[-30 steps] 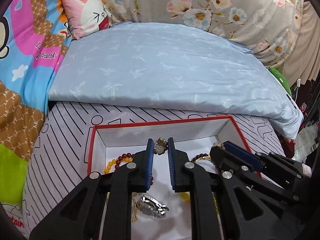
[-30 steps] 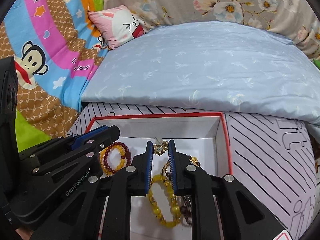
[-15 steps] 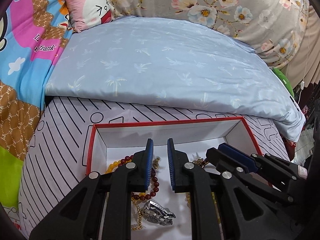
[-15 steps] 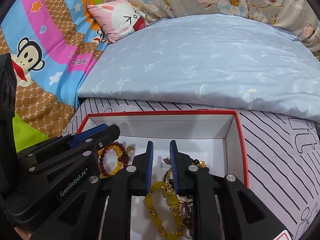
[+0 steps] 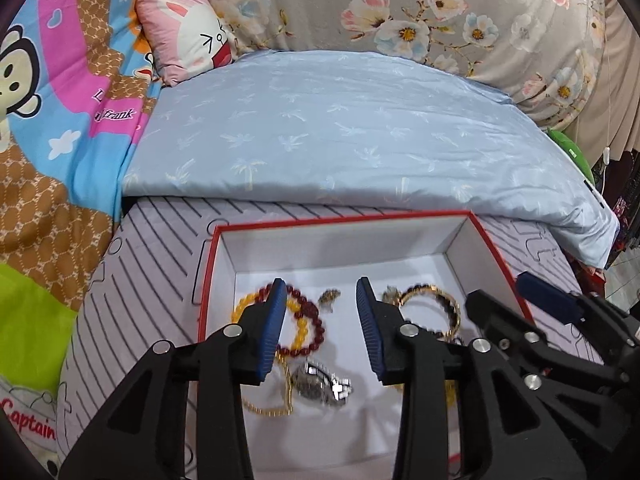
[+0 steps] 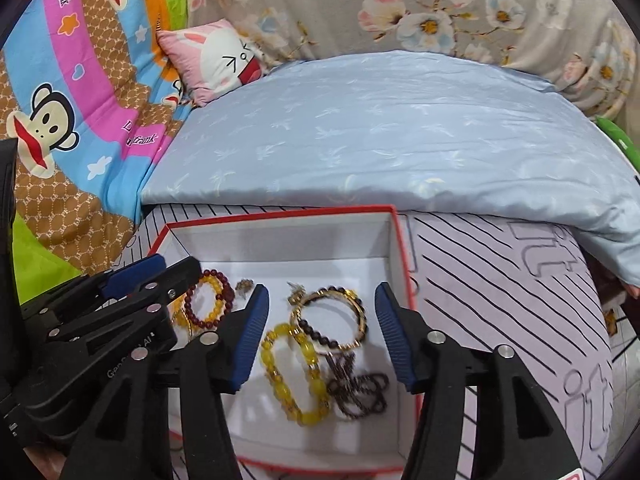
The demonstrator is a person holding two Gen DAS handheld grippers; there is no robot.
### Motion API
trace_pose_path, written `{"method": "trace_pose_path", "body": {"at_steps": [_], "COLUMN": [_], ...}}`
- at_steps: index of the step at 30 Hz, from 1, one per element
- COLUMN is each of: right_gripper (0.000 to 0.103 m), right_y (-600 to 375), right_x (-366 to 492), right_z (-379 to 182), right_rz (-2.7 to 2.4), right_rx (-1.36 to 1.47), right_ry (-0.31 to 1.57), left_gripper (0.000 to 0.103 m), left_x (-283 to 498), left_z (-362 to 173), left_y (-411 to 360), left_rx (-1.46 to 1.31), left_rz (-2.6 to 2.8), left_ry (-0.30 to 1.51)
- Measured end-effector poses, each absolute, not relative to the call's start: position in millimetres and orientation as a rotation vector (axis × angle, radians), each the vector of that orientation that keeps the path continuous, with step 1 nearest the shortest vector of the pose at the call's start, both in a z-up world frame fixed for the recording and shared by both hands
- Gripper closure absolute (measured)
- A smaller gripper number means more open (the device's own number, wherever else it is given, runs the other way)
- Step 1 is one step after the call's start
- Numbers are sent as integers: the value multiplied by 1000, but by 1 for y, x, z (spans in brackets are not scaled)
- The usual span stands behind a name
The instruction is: Organize jewelry
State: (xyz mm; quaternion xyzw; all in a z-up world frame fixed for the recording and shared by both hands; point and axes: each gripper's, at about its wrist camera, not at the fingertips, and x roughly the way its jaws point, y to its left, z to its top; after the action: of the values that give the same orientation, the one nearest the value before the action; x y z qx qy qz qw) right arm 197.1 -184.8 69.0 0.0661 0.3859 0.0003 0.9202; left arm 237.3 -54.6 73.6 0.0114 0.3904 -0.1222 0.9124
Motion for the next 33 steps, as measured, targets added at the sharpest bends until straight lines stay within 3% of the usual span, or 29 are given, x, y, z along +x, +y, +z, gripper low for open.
{"method": "trace_pose_path", "body": {"at_steps": [2, 5, 13, 33], "right_gripper": [46, 42, 33, 29], "right_y": [-185, -185, -178, -165], "right_x": [186, 170, 135, 113], "right_z": [69, 70, 76, 78], "right_rz": [-30, -48, -115, -118], "right_rx": [123, 125, 88, 106], "right_ry": [799, 812, 812, 827], "left_gripper": [67, 52, 39, 38], "left_x": [226, 206, 177, 156], "left_z": [73, 74, 78, 79], "left_y": [-56, -55, -45, -31], "left_rx": [44, 64, 64, 54], "left_rz": [-235, -210, -165, -124], "left_ry": [806, 799, 836, 876]}}
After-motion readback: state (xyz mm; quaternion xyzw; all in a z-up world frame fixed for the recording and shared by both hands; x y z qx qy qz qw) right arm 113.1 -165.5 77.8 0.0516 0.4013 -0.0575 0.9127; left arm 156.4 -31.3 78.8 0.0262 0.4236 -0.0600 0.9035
